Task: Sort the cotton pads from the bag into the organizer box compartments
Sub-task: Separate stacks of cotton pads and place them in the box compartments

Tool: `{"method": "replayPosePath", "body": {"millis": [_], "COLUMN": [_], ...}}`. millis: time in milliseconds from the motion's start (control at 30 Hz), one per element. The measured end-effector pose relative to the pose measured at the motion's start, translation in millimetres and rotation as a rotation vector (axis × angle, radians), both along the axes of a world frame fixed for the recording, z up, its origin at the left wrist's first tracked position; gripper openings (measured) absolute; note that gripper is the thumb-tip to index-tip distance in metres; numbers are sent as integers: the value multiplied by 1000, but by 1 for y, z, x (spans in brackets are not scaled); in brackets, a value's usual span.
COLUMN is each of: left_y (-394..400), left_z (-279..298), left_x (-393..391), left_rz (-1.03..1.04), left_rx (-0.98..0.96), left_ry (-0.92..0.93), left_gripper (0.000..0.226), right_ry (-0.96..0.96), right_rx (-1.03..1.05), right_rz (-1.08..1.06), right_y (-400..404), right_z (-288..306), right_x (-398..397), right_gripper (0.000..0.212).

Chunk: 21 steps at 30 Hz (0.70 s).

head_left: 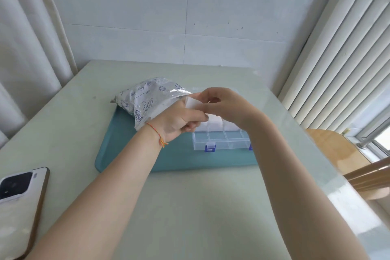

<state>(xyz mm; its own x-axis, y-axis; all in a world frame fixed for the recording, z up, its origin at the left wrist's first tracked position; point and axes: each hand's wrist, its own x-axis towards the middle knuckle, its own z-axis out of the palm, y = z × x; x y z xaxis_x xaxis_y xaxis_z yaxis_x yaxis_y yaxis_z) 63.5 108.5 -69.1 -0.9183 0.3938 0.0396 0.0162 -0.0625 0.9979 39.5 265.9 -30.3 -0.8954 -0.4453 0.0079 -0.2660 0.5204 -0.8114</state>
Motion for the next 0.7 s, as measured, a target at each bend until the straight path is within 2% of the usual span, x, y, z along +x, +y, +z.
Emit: {"method": "replayPosePath", "body": {"millis": [133, 267, 367, 500, 700], "left_y": [32, 62, 79, 96, 103], "left_z": [2, -2, -10, -21, -36], "left_x": [-15, -37, -53, -64, -66], "left_rz": [27, 274, 453, 401, 335], "left_rx": [-59, -141, -321, -646, -839], "left_ry": [-26, -73, 75, 327, 371], "left_gripper": [47, 49, 33, 26, 26], "right_ry": [40, 160, 213, 181, 118], "right_rx": [-106, -209, -179, -53, 99], "right_rz": [-111, -356, -432, -421, -342], "right_y": [35, 79, 102, 114, 120], "right_z": [-1, -6, -16, -33, -45], "right_x": [-14, -37, -57, -75, -82], "right_gripper": [7, 7, 9, 15, 17]}}
